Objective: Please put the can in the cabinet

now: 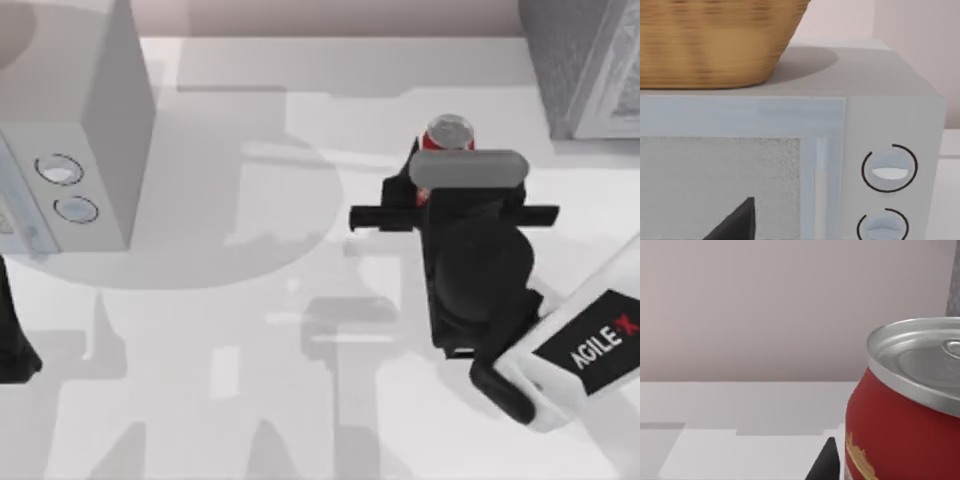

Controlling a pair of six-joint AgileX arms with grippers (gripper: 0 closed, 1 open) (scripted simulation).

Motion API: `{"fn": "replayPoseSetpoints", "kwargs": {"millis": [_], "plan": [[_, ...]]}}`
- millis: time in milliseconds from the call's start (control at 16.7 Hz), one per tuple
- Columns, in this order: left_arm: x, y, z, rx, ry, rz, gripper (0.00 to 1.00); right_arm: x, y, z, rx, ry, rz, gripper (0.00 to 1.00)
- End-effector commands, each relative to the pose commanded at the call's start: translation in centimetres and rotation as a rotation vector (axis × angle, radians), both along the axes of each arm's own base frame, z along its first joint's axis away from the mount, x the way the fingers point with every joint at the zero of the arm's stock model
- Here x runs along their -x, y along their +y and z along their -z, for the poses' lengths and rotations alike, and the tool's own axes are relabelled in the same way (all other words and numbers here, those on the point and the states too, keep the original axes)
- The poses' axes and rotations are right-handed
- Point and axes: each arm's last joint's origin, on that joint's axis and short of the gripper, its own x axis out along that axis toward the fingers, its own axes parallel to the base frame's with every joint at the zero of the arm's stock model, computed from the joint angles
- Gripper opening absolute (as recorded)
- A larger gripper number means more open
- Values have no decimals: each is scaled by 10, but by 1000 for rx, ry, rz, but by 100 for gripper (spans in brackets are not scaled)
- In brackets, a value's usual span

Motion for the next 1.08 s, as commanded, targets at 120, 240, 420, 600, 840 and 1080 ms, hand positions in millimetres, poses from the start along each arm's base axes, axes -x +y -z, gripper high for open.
{"fn": "replayPoseSetpoints", "kwargs": {"millis": [120,240,420,600,840,1080], "plan": [[0,0,0,0,0,0,100,0,-1,-11,-2,-2,5,0],[0,0,0,0,0,0,100,1,-2,-22,-2,-2,6,0],[0,0,0,0,0,0,100,3,-4,-38,-3,-2,5,0],[0,0,0,0,0,0,100,7,-6,-55,-1,0,4,0],[0,0,0,0,0,0,100,9,-7,-61,-2,0,2,0],[0,0,0,0,0,0,100,6,-10,-63,-8,-7,16,0]]}}
